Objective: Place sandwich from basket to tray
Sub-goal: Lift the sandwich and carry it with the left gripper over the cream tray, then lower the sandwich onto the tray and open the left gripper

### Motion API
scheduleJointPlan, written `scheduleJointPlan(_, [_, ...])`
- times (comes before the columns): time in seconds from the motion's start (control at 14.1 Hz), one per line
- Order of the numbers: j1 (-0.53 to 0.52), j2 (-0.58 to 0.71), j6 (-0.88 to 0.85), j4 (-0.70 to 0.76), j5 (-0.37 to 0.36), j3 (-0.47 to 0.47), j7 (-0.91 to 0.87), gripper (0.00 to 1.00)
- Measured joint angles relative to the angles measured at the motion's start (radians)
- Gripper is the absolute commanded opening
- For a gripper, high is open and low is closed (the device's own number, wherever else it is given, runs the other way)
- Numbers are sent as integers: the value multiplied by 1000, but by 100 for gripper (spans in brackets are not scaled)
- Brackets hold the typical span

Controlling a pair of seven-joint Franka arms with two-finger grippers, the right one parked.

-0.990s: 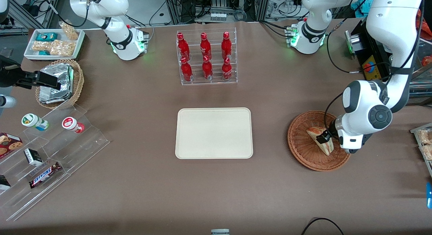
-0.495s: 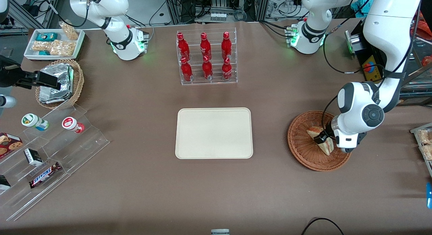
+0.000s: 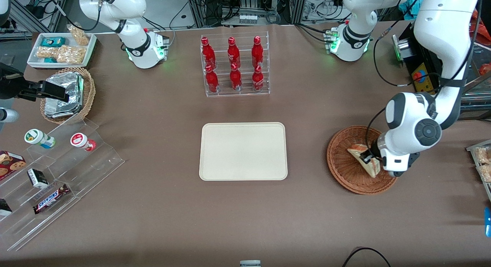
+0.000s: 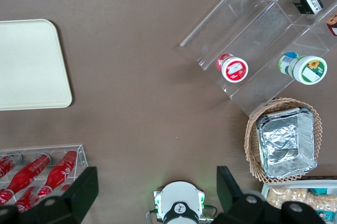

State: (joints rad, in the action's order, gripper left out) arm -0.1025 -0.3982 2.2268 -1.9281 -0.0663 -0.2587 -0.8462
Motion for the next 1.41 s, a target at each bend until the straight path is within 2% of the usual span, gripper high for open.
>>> scheduleJointPlan(0.35, [261, -15, -5, 75, 1, -12, -39, 4])
scheduleJointPlan(0.71, [529, -173, -3, 233, 1, -12, -116, 5])
scheduleJointPlan(1.13, [662, -334, -4, 416, 0, -11, -142, 7])
scheduleJointPlan(1.41, [696, -377, -6, 460, 0, -10, -143, 18])
